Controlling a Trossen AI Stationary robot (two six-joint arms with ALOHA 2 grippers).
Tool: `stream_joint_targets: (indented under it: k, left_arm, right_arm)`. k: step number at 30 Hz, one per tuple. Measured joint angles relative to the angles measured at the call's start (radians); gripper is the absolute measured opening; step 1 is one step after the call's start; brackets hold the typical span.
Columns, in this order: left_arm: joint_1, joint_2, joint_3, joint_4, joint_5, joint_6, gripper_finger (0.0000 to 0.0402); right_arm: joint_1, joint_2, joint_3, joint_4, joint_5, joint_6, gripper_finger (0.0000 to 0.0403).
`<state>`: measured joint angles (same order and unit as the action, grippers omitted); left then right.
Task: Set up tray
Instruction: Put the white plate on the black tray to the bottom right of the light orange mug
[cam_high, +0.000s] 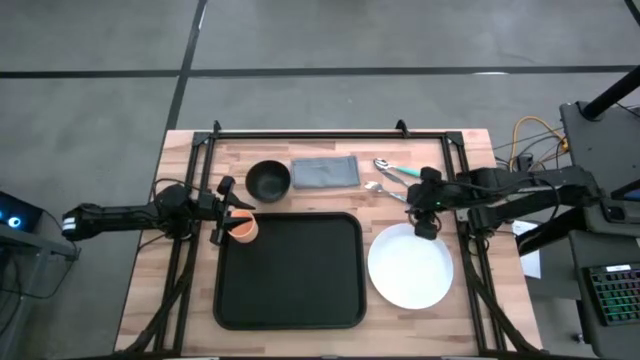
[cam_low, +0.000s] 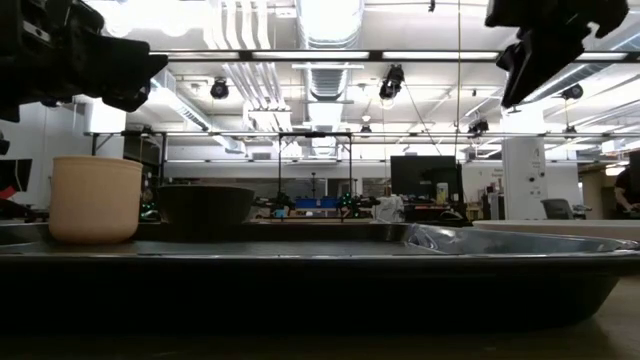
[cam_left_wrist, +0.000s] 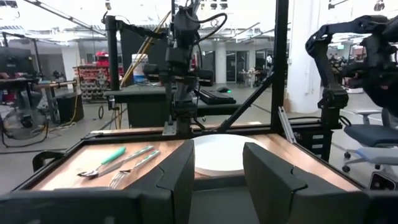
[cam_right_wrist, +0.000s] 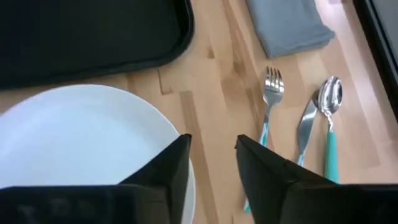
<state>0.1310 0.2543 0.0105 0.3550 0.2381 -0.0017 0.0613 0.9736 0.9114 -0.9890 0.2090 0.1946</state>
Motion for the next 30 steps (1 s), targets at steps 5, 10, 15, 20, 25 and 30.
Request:
stream_joint_targets:
  k: [5, 10, 15, 20, 25, 30]
  left_arm:
    - [0.000, 0.000, 0.000, -0.001, 0.001, -0.004, 0.0118]
    - [0.000, 0.000, 0.000, -0.008, 0.001, -0.012, 0.0118]
    - [0.000, 0.000, 0.000, -0.016, 0.001, -0.012, 0.0118]
    - [0.000, 0.000, 0.000, -0.023, 0.001, -0.012, 0.0118]
    - [0.000, 0.000, 0.000, -0.023, 0.002, -0.012, 0.0118]
    - [0.000, 0.000, 0.000, -0.023, 0.004, -0.012, 0.0118]
  right_arm:
    - [-0.020, 0.083, 0.005, -0.002, -0.004, -0.020, 0.0188]
    - [-0.034, 0.163, -0.019, -0.009, -0.059, -0.057, 0.0215]
    - [-0.046, 0.219, -0.049, -0.010, -0.086, -0.090, 0.0213]
    - [-0.068, 0.241, -0.082, -0.007, -0.142, -0.101, 0.0205]
    - [-0.087, 0.242, -0.125, 0.014, -0.167, -0.109, 0.0197]
    - [-0.106, 0.242, -0.167, 0.063, -0.227, -0.112, 0.0189]
